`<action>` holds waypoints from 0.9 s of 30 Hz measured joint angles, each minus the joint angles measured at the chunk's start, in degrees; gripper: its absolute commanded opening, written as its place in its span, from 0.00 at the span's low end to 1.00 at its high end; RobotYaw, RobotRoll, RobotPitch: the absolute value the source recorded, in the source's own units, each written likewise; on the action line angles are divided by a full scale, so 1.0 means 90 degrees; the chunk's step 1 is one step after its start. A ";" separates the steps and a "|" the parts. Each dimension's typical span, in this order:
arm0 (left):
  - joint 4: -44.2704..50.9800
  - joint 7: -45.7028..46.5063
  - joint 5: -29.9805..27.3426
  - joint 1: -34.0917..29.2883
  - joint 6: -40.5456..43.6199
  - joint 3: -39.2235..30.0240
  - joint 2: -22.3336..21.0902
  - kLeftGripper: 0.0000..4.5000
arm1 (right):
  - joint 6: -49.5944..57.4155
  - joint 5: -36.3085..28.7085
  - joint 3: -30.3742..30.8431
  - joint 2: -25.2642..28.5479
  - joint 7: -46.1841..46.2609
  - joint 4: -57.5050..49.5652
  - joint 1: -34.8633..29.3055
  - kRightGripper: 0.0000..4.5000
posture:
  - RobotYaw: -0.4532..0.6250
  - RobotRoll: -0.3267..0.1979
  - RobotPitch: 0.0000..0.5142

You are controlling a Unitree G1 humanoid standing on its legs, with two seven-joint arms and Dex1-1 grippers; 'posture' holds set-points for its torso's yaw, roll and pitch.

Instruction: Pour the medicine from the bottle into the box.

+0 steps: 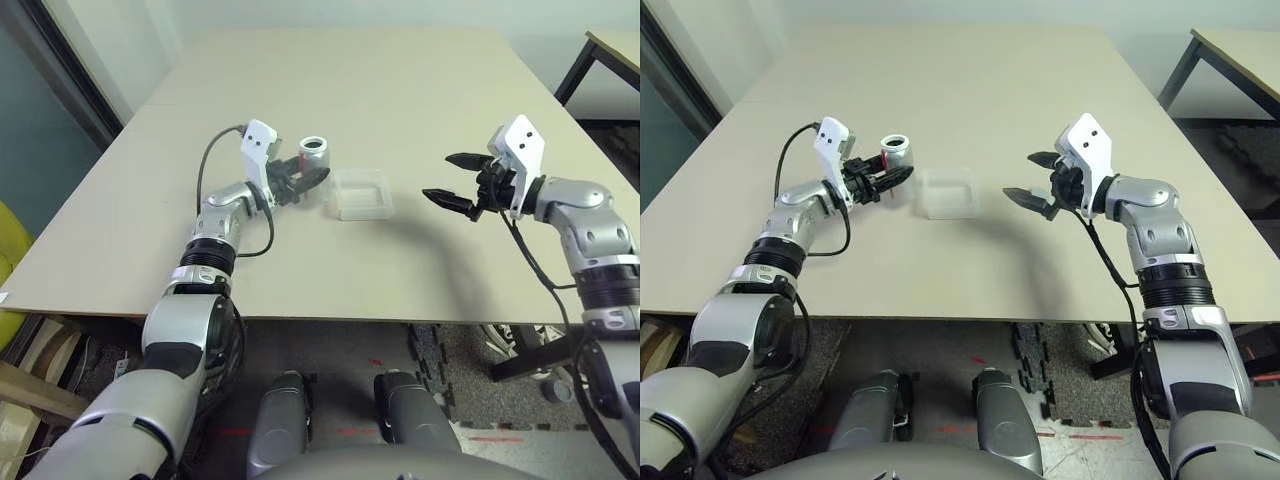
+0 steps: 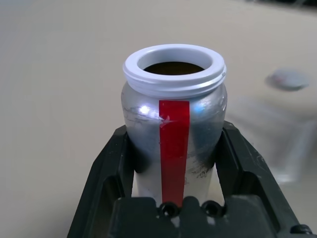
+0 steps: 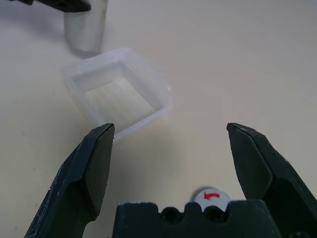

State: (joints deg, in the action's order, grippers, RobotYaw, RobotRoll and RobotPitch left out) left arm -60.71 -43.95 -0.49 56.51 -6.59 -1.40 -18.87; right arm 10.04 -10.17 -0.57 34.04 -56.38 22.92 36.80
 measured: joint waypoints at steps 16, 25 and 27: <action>-0.1932 0.2335 0.6211 0.2995 -0.1670 0.5885 0.0982 0.55 | -0.0184 0.0007 -0.0009 -0.0143 0.0137 0.0184 0.0117 1.00 | 0.31 0.62 0.10; -0.2092 0.2773 0.6684 0.3225 -0.1590 0.6205 0.1285 0.55 | -0.0009 -0.0103 -0.0037 -0.0160 0.0408 -0.0212 -0.0223 1.00 | 0.29 0.62 0.10; -0.2096 0.2782 0.6687 0.3225 -0.1593 0.6205 0.1280 0.55 | 0.0016 -0.0143 -0.0039 -0.0157 0.0430 -0.0261 -0.0223 1.00 | 0.29 0.62 0.10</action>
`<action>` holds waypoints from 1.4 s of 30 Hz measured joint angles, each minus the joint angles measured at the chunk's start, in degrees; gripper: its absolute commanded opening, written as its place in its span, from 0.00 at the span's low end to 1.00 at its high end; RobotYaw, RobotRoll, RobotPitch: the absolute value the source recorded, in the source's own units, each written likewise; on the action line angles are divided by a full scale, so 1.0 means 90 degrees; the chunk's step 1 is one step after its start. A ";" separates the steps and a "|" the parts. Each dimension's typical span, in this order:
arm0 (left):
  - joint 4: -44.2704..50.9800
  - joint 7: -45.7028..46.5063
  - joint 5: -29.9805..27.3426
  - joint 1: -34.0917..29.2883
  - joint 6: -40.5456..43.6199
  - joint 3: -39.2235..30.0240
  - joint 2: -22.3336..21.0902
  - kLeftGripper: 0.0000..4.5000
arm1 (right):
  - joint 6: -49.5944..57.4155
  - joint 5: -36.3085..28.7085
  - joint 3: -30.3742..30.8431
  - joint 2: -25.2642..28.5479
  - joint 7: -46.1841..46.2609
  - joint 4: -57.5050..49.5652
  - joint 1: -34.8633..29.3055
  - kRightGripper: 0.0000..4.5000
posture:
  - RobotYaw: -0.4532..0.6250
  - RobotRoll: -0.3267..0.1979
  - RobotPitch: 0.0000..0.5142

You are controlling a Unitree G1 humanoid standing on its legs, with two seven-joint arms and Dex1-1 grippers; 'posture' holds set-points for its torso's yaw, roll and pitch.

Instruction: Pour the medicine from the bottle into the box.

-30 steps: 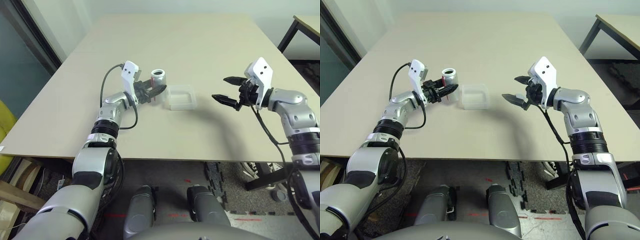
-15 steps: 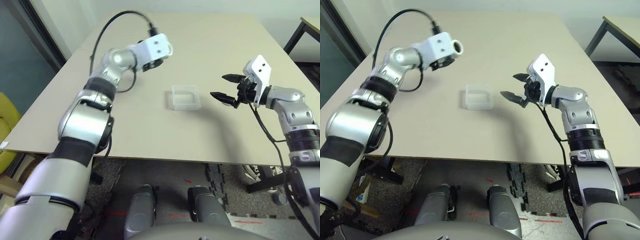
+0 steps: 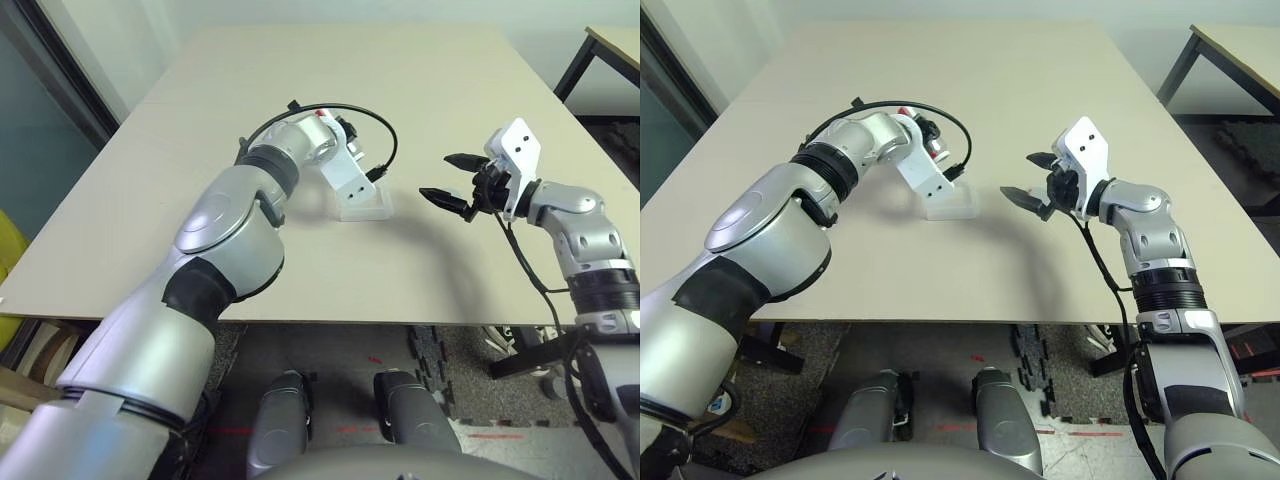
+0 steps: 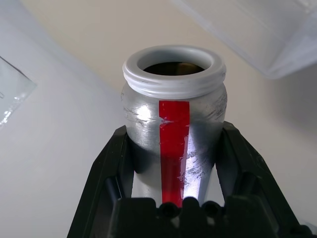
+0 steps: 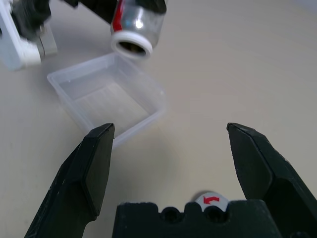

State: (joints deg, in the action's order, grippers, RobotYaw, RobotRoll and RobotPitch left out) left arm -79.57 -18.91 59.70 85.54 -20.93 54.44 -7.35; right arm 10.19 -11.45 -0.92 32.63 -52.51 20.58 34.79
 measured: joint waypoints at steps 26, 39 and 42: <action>0.0052 -0.1933 -0.3787 -0.0950 0.0711 -0.4323 -0.0613 0.55 | 0.0027 -0.0033 0.0023 0.0017 -0.0205 0.0070 0.0120 1.00 | 0.35 0.62 0.09; 0.0507 -0.2414 -0.5988 -0.2068 0.1213 -0.6507 -0.0860 0.55 | -0.0049 0.0040 0.0049 0.0021 -0.0357 0.0381 0.0365 1.00 | 0.37 0.62 0.07; 0.0641 -0.2476 -0.6384 -0.2372 0.1374 -0.6862 -0.0862 0.55 | -0.0091 0.0089 0.0054 0.0017 -0.0406 0.0477 0.0443 1.00 | 0.38 0.62 0.07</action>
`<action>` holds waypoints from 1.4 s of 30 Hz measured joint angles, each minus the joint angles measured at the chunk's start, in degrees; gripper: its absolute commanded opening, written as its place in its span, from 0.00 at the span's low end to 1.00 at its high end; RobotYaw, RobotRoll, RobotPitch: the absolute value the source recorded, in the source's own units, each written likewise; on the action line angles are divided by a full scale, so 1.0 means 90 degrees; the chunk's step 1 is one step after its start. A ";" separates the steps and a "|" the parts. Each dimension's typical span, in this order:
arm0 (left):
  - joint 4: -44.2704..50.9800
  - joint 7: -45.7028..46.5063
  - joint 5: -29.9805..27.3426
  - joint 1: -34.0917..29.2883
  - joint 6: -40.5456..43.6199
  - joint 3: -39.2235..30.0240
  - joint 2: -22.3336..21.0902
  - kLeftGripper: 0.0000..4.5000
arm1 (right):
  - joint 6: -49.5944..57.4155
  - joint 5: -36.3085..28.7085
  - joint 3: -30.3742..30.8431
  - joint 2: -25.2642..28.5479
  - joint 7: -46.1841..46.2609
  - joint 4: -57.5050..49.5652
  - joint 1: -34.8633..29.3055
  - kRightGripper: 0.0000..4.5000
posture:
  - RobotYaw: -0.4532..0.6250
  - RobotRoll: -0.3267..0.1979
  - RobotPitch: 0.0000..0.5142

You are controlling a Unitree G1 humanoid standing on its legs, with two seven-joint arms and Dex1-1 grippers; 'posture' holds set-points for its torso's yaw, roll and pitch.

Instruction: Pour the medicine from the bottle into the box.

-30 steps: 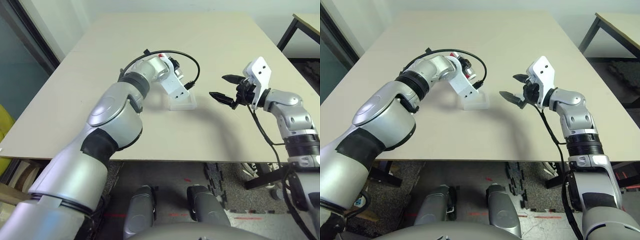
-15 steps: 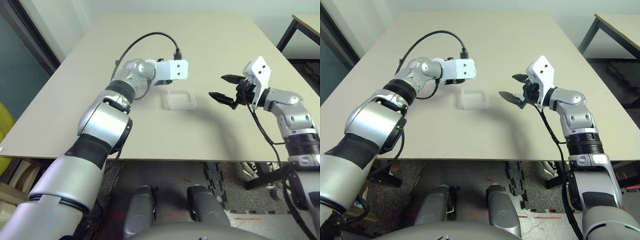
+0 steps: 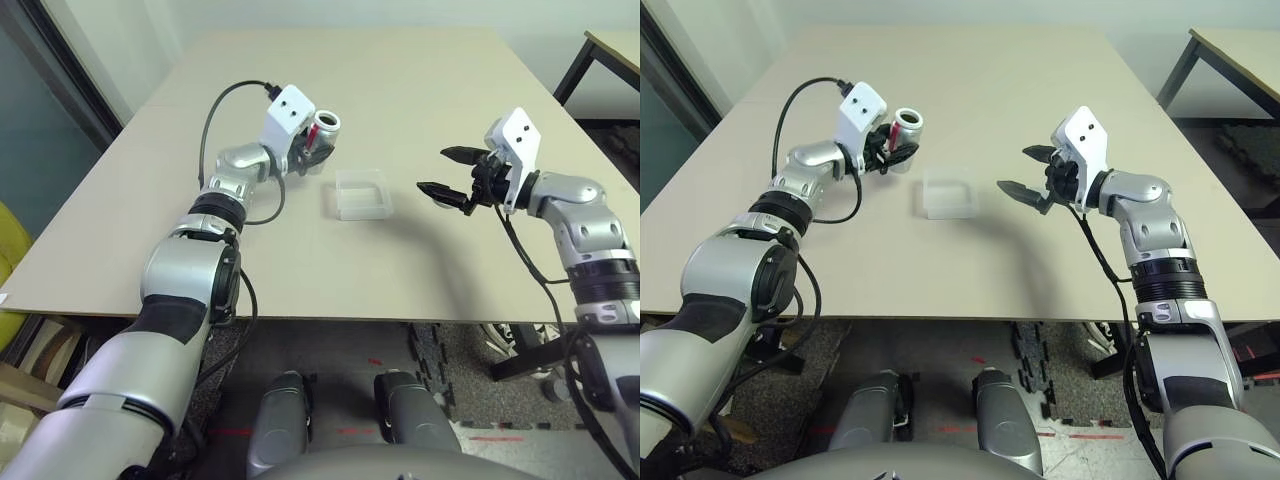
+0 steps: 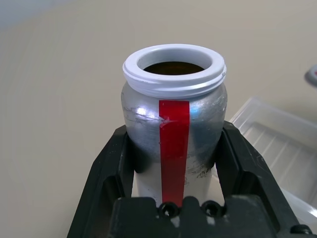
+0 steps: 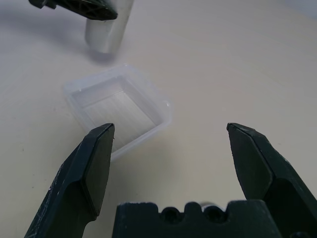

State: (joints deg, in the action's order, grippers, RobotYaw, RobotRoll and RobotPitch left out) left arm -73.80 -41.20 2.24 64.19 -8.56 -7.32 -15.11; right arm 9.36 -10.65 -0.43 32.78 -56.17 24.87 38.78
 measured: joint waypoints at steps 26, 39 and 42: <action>0.0124 0.1411 0.2450 0.1503 -0.0922 0.2827 -0.0178 0.55 | -0.0148 0.0065 0.0006 -0.0048 -0.0061 0.0257 0.0131 1.00 | 0.35 0.62 0.08; -0.0666 0.2974 0.6736 0.2563 -0.1218 0.7086 0.0778 0.55 | -0.0029 -0.0032 -0.0141 -0.0071 0.0392 -0.0270 -0.0482 1.00 | 0.27 0.62 0.05; -0.0666 0.2984 0.6703 0.2620 -0.1182 0.6965 0.0774 0.55 | -0.0017 -0.0096 -0.0179 -0.0071 0.0427 -0.0382 -0.0470 1.00 | 0.27 0.62 0.05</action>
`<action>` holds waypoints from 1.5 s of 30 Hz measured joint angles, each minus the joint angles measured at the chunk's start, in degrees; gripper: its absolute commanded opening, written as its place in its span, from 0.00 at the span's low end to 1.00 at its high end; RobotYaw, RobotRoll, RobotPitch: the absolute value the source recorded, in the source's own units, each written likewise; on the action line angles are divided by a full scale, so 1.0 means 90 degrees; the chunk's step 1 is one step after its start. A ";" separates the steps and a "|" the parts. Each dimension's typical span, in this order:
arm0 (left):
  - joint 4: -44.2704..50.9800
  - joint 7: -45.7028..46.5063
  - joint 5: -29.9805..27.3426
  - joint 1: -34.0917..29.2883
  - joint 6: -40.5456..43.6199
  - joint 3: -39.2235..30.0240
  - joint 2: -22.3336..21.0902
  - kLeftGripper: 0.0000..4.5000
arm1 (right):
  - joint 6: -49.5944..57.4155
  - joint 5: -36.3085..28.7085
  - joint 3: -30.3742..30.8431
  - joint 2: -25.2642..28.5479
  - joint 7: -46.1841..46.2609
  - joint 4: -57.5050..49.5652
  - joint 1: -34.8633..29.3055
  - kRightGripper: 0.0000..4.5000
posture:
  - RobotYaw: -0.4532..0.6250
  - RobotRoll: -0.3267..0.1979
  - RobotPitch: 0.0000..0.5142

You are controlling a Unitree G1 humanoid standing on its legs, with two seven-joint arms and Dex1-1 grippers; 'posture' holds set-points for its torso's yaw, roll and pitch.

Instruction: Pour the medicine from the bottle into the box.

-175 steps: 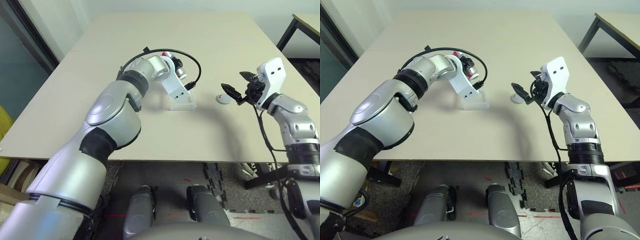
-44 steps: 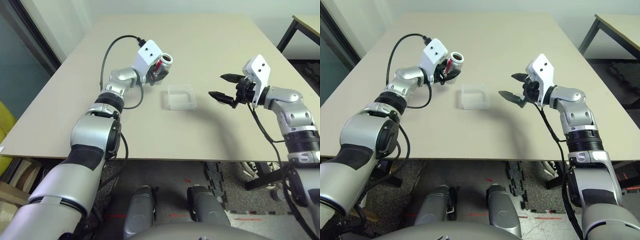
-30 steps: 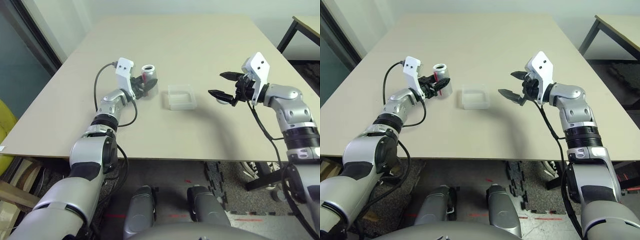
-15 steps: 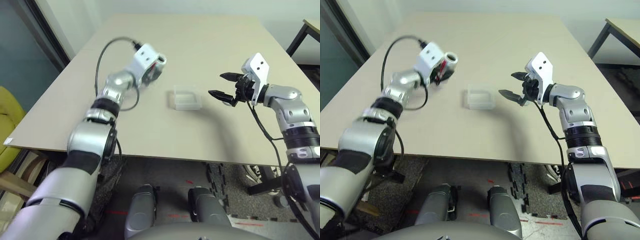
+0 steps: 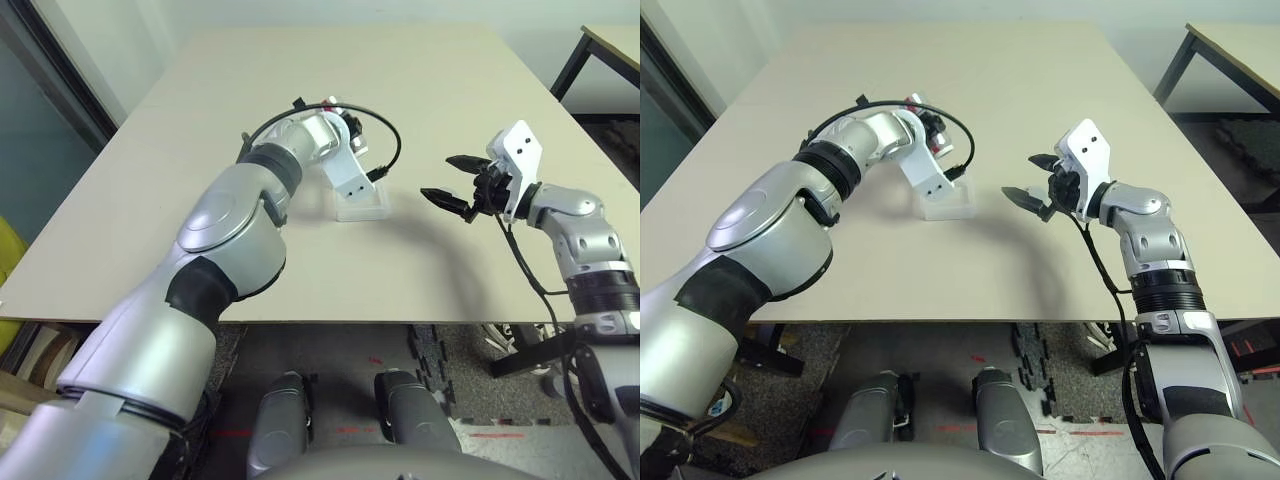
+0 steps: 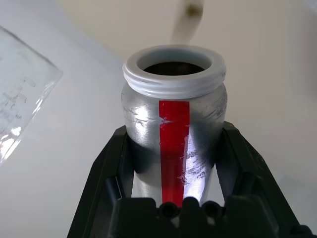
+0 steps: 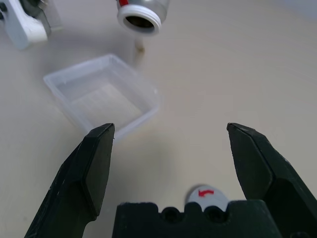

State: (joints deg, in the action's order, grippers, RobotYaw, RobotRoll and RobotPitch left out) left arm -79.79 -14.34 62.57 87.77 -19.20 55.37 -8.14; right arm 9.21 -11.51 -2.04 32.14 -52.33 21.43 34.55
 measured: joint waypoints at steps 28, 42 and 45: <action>0.0099 -0.1931 -0.3849 -0.0929 0.0354 -0.4311 -0.0701 0.55 | -0.0086 0.0103 0.0149 0.0028 -0.0364 0.0432 0.0398 1.00 | 0.36 0.62 0.05; 0.0545 -0.1796 -0.6480 -0.2403 0.0766 -0.6999 -0.0840 0.55 | -0.0213 0.0145 0.0167 0.0026 -0.0486 0.0665 0.0548 1.00 | 0.37 0.62 0.07; 0.0759 -0.1649 -0.6920 -0.2807 0.0751 -0.7420 -0.0841 0.55 | -0.0227 0.0155 0.0168 0.0022 -0.0490 0.0672 0.0552 1.00 | 0.37 0.62 0.07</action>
State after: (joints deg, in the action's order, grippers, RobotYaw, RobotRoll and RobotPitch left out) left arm -72.96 -29.19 0.30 62.51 -12.44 -11.41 -15.72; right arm 7.17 -10.12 -0.53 32.34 -56.74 27.48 39.52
